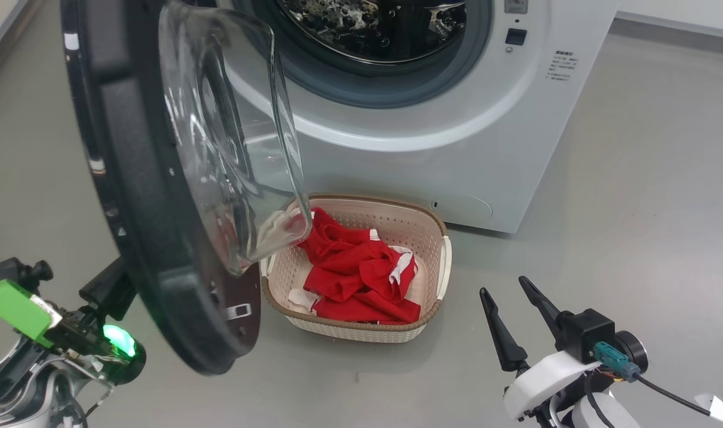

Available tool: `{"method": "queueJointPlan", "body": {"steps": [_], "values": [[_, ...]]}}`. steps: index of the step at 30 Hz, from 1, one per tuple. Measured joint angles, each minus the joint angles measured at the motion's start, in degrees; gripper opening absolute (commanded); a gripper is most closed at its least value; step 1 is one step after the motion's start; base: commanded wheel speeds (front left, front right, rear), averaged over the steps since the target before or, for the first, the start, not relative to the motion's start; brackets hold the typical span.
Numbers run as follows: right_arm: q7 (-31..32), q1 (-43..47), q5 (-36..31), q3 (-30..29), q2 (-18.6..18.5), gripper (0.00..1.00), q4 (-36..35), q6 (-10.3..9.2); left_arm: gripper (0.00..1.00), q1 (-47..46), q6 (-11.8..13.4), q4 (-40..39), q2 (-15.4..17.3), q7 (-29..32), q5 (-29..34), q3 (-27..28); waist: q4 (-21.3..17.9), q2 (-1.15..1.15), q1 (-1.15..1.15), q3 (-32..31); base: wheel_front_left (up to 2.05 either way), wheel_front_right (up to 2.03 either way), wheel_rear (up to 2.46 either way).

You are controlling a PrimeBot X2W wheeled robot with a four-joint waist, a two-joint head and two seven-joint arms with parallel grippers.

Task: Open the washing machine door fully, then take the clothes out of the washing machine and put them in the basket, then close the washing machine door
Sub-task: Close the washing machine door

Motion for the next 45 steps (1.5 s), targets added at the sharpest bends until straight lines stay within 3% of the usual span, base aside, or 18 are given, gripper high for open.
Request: {"method": "queueJointPlan", "body": {"steps": [11, 22, 45], "values": [[0.0, -0.3, 0.1, 0.3, 0.1, 1.0, -0.1, -0.12, 0.0, 0.1, 0.0, -5.2, -4.7, 1.4, 1.0, -2.6, -6.2, 0.0, 0.0, 1.1, 0.0, 0.0, 0.0], [0.0, -1.1, 0.5, 0.2, 0.3, 1.0, -0.5, -0.58, 0.0, -3.4, 0.0, -6.7, -7.4, -4.2, 5.1, -2.4, -13.8, 0.0, 0.0, 2.6, 0.0, 0.0, 0.0], [0.0, -4.4, 2.1, -0.4, 0.5, 1.0, -2.3, -1.04, 0.0, -18.5, 0.0, -2.7, -8.3, -14.5, 11.7, -2.4, -27.4, 0.0, 0.0, 9.3, 0.0, 0.0, 0.0]]}}
